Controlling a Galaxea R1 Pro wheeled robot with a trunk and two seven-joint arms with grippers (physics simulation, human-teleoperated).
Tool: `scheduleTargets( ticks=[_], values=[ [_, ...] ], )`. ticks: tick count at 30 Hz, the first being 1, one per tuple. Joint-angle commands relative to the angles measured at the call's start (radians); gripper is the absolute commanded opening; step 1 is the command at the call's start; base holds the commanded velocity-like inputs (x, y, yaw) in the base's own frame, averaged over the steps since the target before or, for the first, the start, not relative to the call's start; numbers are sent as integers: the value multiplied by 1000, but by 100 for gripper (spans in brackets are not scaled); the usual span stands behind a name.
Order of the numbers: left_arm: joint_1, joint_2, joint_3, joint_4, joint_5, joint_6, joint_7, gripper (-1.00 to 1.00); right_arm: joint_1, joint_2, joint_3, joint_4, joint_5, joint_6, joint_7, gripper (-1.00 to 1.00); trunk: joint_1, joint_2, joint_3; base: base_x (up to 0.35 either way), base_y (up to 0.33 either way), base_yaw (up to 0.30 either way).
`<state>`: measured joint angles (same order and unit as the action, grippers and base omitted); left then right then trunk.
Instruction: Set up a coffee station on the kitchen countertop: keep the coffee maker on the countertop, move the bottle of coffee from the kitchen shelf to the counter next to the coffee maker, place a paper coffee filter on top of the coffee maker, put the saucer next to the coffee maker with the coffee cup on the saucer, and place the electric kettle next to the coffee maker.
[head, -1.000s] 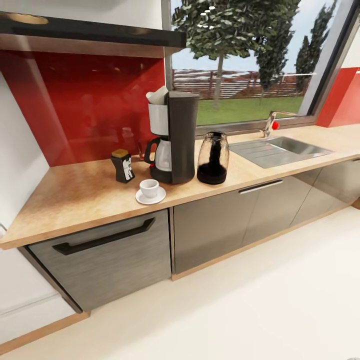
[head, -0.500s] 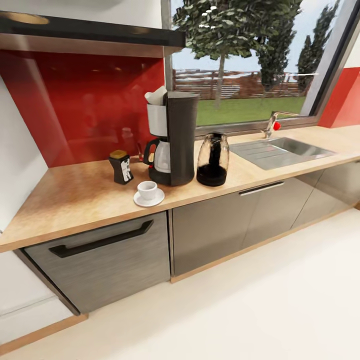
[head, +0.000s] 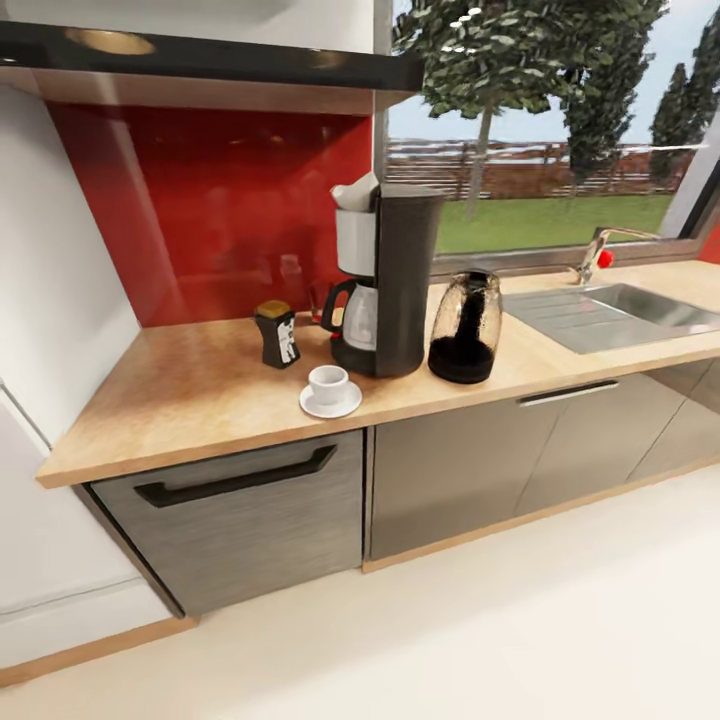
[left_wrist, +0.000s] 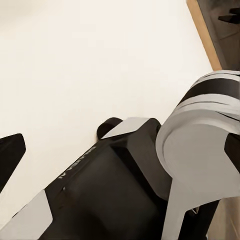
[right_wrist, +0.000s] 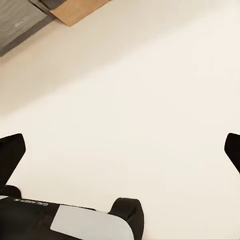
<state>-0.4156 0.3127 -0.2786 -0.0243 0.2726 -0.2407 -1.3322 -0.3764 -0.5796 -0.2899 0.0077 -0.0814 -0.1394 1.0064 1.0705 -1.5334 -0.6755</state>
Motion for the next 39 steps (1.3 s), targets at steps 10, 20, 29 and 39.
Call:
scheduleTargets(
  ticks=[10,20,29,39],
  values=[
    [0,0,-8,0,8,-6,-2,100,-1,1,6,2,-8,-5,2,100,0,0,-1,199,-54,180],
    [0,0,-8,0,8,-6,-2,100,-1,1,6,2,-8,-6,-11,100,0,0,-1,36,-100,230],
    [0,0,-8,0,8,-6,-2,100,-1,2,6,2,-8,-6,-15,100,0,0,-1,70,-216,111],
    [0,0,-7,1,9,-6,-1,100,-1,53,6,2,-8,-9,-114,100,0,0,-1,86,-77,248]
  ],
)
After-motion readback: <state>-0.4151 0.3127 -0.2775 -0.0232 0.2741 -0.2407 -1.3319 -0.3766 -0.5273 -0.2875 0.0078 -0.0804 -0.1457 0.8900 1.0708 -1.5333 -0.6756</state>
